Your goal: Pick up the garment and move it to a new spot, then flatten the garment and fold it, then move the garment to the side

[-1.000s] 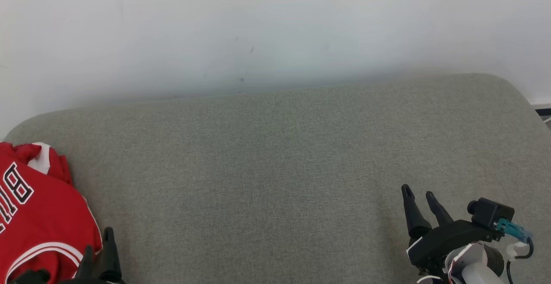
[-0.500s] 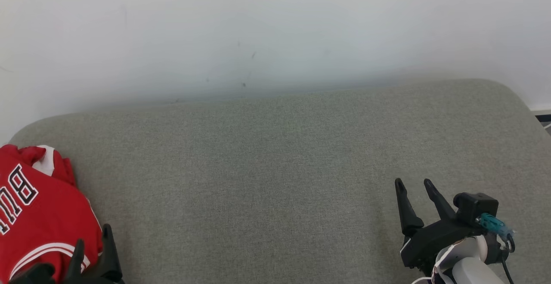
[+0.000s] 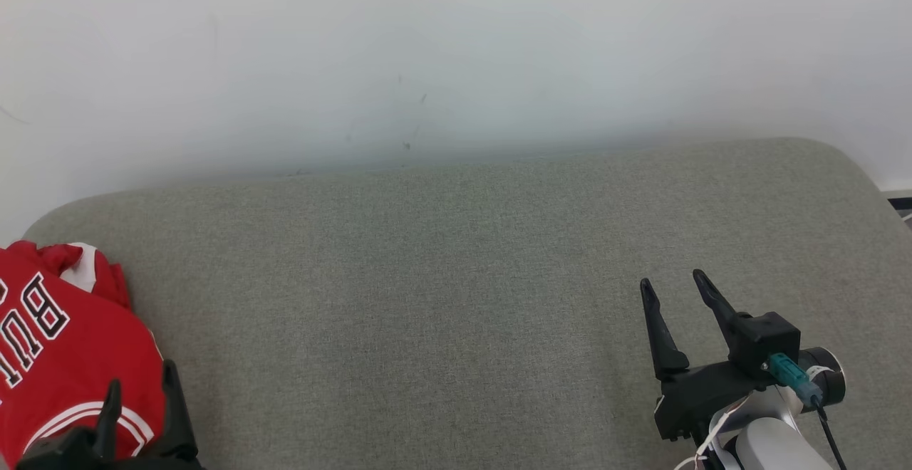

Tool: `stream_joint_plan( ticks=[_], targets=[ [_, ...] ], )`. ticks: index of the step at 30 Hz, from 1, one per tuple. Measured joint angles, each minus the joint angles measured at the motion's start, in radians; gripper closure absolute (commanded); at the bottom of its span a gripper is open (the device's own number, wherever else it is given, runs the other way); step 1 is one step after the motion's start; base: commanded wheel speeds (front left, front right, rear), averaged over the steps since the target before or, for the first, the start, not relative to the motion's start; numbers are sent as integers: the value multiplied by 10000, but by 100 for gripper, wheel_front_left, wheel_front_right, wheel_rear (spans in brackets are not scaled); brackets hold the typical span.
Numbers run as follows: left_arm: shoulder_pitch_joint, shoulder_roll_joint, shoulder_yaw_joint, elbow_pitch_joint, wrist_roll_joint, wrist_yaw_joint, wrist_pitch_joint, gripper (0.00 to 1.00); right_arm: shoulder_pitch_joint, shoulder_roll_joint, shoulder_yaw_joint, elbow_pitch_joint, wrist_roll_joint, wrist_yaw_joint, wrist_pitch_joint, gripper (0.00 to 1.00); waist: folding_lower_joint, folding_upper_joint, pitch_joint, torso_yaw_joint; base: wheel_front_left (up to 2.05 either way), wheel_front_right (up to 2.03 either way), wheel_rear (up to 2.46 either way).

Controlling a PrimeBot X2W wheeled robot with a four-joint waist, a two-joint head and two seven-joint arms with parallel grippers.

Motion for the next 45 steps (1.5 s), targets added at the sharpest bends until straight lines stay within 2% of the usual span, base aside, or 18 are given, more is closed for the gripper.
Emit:
stream_joint_plan(
  ticks=[9, 17, 25, 33, 45],
  targets=[
    [189, 159, -67, -56, 1254, 174, 36, 0, -7, -163, 261, 259, -917, -174, -288, 0, 0, 0, -48, 21, 0, 0, 0],
    [201, 215, 94, -291, 1233, 174, 196, 0, 4, -163, -313, 90, -477, -174, -330, 0, 0, 0, -52, 22, 0, 0, 0],
    [390, 190, 165, -470, 1231, 176, 376, 0, 51, -119, -487, 67, -146, -161, -330, 0, 0, 0, -29, 23, 0, 0, 0],
    [390, 194, 90, -612, 1220, 176, 621, 0, 56, 35, -759, 81, 343, 21, -330, 0, 0, 0, -7, 21, 0, 0, 0],
    [390, 219, -21, -809, 1294, 176, 825, 0, 86, 56, -798, 165, 458, 107, -330, 0, 0, 0, -2, 33, 0, 0, 0]
  ],
)
